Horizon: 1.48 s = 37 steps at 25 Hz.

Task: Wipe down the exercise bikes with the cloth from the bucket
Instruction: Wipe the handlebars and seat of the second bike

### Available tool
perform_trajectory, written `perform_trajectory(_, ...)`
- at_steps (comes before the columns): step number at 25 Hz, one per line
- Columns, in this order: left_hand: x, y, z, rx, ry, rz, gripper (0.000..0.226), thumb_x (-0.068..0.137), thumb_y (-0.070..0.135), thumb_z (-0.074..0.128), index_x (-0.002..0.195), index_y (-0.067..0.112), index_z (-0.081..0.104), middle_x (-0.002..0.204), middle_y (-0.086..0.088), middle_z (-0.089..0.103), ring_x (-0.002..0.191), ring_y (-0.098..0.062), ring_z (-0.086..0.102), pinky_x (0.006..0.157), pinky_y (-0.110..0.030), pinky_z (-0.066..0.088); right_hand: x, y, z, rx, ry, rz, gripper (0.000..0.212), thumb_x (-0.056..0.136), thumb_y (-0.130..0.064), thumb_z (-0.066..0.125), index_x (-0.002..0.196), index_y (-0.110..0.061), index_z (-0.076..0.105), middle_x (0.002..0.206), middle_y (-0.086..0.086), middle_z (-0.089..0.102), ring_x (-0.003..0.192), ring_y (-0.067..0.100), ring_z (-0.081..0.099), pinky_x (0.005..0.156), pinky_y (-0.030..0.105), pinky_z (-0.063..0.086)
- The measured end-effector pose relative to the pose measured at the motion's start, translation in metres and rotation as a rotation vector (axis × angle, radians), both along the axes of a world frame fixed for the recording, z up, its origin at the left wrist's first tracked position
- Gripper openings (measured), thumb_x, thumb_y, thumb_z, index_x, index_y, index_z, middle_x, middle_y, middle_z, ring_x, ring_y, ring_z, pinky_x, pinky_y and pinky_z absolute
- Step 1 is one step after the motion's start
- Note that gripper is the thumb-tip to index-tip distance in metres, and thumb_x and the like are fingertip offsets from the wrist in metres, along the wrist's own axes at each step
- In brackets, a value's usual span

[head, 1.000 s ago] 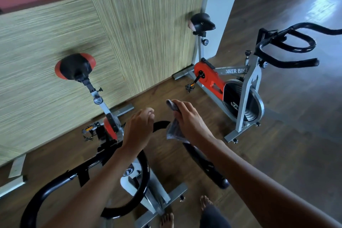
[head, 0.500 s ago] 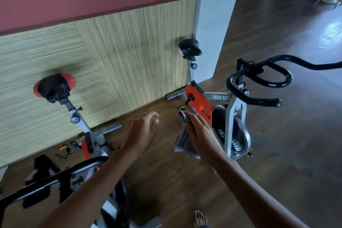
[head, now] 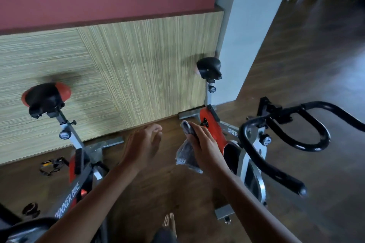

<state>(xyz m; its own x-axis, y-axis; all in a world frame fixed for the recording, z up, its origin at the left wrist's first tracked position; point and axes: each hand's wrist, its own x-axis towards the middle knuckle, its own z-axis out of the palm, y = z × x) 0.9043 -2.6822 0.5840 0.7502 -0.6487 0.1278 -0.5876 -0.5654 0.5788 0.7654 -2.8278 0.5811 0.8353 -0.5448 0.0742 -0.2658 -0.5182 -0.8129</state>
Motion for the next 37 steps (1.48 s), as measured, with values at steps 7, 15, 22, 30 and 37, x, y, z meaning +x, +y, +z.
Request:
perform_trajectory(7,0.149,-0.014,-0.012,0.000,0.028,0.233,0.024,0.096,0.020,0.059,0.118,0.017,0.068,0.118,-0.001,0.071,0.112,-0.022,0.063,0.088,-0.029,0.042,0.187,-0.036,-0.022,0.007,0.000,0.181,0.037,0.105,-0.017,0.045,0.142,-0.019,0.050,0.136,-0.003,0.053,0.125,0.009,0.050,0.100,0.016,0.035)
perform_trajectory(15,0.303,0.046,-0.013,-0.002,0.090,0.659,0.021,0.096,0.020,0.058,0.113,0.017,0.069,0.115,-0.001,0.072,0.103,-0.025,0.068,0.088,-0.037,0.052,0.408,0.002,-0.038,0.015,0.023,0.584,0.036,0.104,-0.016,0.044,0.140,-0.019,0.051,0.130,-0.009,0.052,0.122,0.011,0.051,0.094,0.008,0.031)
perform_trajectory(22,0.366,0.099,-0.057,0.016,0.152,1.152,0.025,0.095,0.018,0.053,0.114,0.019,0.069,0.116,-0.003,0.068,0.108,-0.027,0.062,0.088,-0.038,0.050,0.550,0.072,-0.088,0.110,-0.019,1.039,0.034,0.103,-0.026,0.044,0.136,-0.025,0.053,0.128,-0.014,0.055,0.120,0.003,0.051,0.105,0.024,0.042)
perform_trajectory(30,0.435,0.154,-0.160,-0.118,-0.057,1.489,0.033,0.096,0.008,0.048,0.125,0.016,0.061,0.118,-0.001,0.061,0.107,-0.018,0.055,0.082,-0.023,0.036,0.652,0.158,-0.198,0.161,-0.205,1.232,0.036,0.101,-0.013,0.044,0.136,-0.017,0.053,0.135,-0.011,0.051,0.130,0.005,0.045,0.111,0.022,0.035)
perform_trajectory(37,0.477,0.179,-0.229,-0.430,-0.220,1.447,0.034,0.101,0.013,0.046,0.131,0.018,0.060,0.129,0.007,0.061,0.118,-0.007,0.057,0.098,-0.025,0.047,0.683,0.209,-0.272,0.070,-0.592,1.207,0.038,0.106,-0.019,0.037,0.143,-0.012,0.045,0.147,0.005,0.045,0.139,0.023,0.042,0.115,0.049,0.035)
